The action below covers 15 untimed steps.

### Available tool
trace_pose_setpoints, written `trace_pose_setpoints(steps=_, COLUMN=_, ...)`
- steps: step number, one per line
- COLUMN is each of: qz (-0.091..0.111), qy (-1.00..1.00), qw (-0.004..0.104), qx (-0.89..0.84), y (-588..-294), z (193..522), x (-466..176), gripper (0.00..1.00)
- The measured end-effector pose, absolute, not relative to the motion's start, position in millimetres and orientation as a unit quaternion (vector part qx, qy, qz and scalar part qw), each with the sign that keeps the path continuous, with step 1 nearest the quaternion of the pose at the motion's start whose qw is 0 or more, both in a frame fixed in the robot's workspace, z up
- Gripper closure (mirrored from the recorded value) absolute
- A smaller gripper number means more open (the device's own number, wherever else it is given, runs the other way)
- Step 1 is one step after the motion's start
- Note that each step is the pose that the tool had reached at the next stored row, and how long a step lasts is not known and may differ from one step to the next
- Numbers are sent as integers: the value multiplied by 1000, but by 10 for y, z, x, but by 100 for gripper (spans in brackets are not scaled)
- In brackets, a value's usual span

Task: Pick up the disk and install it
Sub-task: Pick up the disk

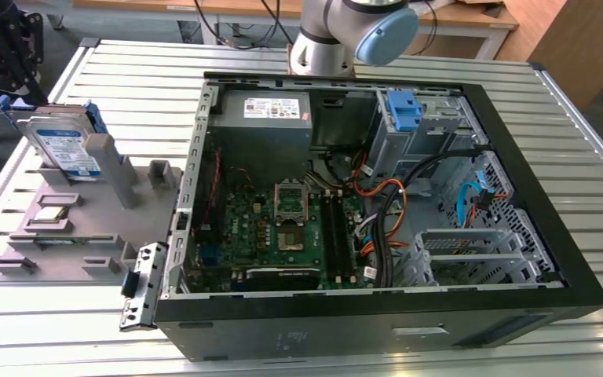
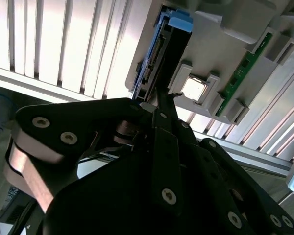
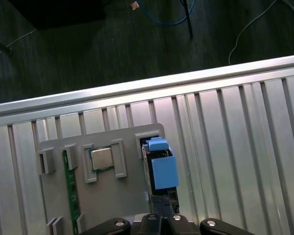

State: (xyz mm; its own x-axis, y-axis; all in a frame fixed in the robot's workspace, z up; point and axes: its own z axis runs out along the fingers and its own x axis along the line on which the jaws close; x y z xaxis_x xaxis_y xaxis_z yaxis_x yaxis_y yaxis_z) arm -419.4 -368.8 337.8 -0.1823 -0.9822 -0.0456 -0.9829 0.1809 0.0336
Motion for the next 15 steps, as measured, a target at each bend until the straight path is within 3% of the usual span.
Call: trace_pose_setpoints(steps=15, qz=28, qy=762, qw=7, qx=-647, y=-3688, z=3376, x=-4167, gripper=89)
